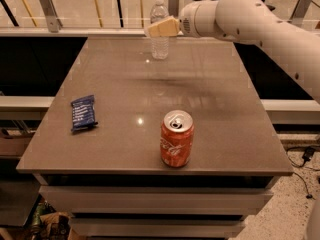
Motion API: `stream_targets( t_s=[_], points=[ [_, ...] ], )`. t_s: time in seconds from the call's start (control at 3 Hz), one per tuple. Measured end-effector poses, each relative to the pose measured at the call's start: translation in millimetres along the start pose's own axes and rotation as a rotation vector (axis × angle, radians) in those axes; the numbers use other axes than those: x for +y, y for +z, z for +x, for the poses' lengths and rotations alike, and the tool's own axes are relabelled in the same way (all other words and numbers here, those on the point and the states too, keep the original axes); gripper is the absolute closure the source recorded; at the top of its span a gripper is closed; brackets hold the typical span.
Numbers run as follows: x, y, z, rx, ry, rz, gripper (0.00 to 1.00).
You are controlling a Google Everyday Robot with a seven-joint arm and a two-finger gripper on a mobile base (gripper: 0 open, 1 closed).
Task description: Move water bottle near rxbar blueberry
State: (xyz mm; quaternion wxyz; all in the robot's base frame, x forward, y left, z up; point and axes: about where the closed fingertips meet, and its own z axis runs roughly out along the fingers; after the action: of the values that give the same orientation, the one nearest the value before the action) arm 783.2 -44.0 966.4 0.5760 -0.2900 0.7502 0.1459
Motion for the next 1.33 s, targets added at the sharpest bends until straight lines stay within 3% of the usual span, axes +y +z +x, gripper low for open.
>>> stream_targets(
  t_s=[0.67, 1.0, 1.33],
  points=[
    [-13.0, 26.7, 3.4, -0.039, 0.015, -0.037, 0.00],
    [-1.8, 51.1, -8.5, -0.075, 0.019, -0.084, 0.00],
    [-0.4, 59.8, -9.3, -0.068, 0.028, -0.091, 0.00]
  ],
)
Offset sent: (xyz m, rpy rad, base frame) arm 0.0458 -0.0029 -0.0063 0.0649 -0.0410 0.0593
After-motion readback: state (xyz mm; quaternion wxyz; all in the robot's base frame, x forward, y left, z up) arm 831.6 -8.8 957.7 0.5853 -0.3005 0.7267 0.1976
